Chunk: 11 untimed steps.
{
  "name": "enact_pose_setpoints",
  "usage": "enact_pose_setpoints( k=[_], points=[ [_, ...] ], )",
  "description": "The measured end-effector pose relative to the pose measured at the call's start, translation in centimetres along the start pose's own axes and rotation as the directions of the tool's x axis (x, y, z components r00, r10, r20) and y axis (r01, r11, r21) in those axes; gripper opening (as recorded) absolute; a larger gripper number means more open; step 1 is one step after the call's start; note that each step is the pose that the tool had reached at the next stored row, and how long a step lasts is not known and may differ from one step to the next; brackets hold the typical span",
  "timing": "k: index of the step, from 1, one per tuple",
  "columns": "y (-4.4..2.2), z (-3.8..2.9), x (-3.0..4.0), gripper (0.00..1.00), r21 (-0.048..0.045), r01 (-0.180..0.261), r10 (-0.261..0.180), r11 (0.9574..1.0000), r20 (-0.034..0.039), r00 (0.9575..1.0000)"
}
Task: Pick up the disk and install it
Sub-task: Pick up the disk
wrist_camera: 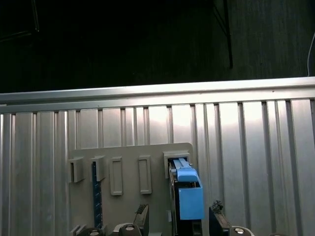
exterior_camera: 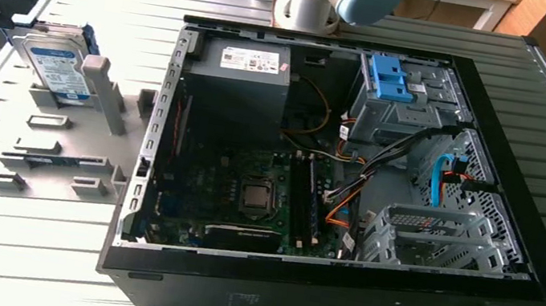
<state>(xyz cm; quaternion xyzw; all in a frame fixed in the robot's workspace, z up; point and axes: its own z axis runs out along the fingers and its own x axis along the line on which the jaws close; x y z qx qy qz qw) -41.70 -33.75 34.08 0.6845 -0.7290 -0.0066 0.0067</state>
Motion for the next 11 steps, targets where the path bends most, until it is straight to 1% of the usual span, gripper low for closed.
enact_pose_setpoints(
  k=[2, 11],
  points=[
    [0.01, 0.04, 0.0, 0.59, -0.0001, 0.0, 0.0, 1.0, 0.0025, 1.0],
    [0.05, 0.08, 0.01, 0.59, 0.0002, 0.0, 0.0, 1.0, 0.0027, 1.0]
  ],
)
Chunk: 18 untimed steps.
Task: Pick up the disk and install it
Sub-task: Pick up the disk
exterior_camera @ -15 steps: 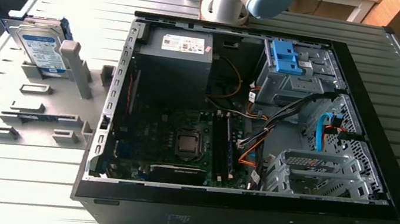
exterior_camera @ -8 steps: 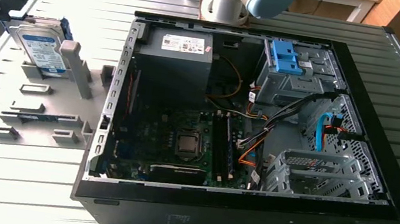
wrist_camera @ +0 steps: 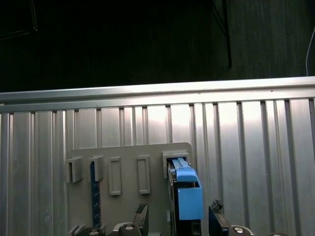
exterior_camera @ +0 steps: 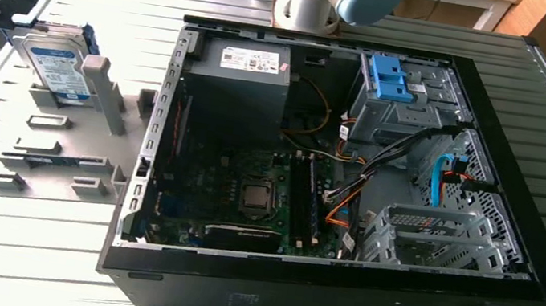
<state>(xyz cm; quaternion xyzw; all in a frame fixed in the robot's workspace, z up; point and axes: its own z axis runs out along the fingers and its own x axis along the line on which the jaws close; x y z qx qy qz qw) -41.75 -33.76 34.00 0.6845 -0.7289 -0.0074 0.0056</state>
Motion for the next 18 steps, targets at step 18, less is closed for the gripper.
enact_pose_setpoints(
  k=[18],
  points=[
    [0.39, 1.81, -0.04, 0.59, -0.0005, 0.006, -0.006, 1.0, 0.0205, 0.9998]
  ],
)
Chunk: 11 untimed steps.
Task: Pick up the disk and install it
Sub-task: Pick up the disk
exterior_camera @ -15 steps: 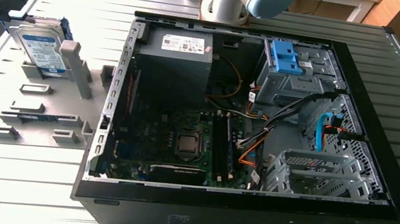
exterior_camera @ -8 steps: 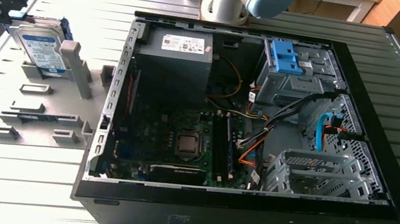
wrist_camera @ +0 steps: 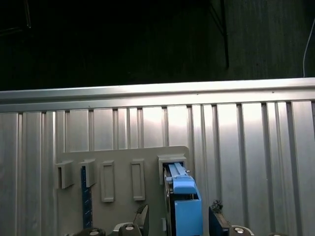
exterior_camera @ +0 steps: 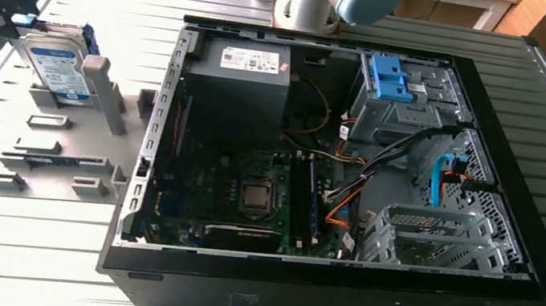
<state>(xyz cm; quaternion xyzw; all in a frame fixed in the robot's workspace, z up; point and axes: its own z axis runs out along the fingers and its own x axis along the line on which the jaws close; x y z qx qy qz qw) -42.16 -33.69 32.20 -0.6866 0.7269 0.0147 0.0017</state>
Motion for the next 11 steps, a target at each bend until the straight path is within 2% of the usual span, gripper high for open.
enact_pose_setpoints(
  k=[4, 7, 11],
  points=[
    [0.07, 0.3, 0.02, 0.59, -0.0008, 0.018, -0.018, 0.9998, 0.004, 0.9998],
    [0.07, 0.45, 0.02, 0.59, -0.0022, 0.069, -0.069, 0.9976, 0.0033, 0.9976],
    [0.07, 0.46, 0.02, 0.59, -0.0023, 0.076, -0.076, 0.9971, 0.0032, 0.9971]
  ],
)
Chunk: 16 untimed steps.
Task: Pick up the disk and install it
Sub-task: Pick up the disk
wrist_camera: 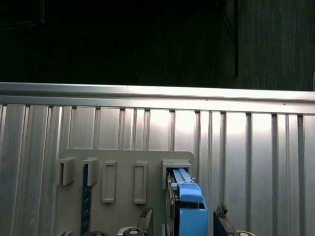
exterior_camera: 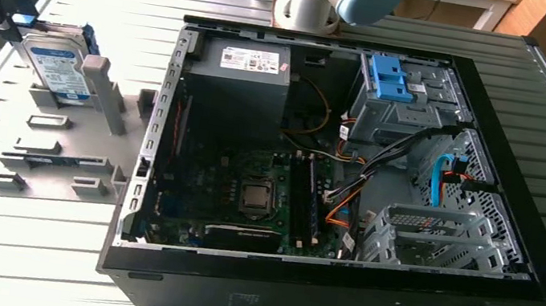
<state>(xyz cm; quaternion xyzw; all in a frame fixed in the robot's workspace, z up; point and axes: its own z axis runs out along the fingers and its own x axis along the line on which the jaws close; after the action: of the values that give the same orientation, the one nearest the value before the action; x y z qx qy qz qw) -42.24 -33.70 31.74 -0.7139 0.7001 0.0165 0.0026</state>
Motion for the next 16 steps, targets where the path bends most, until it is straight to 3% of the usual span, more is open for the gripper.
enact_pose_setpoints(
  k=[6, 9, 16],
  points=[
    [0.0, 0.02, 0.0, 0.59, -0.0001, 0.006, -0.006, 1.0, -0.0001, 1.0],
    [0.05, 0.24, -0.01, 0.59, -0.0009, 0.038, -0.038, 0.9993, -0.0005, 0.9993],
    [0.23, 0.86, -0.26, 0.59, -0.0009, 0.04, -0.04, 0.9992, -0.0005, 0.9992]
  ],
)
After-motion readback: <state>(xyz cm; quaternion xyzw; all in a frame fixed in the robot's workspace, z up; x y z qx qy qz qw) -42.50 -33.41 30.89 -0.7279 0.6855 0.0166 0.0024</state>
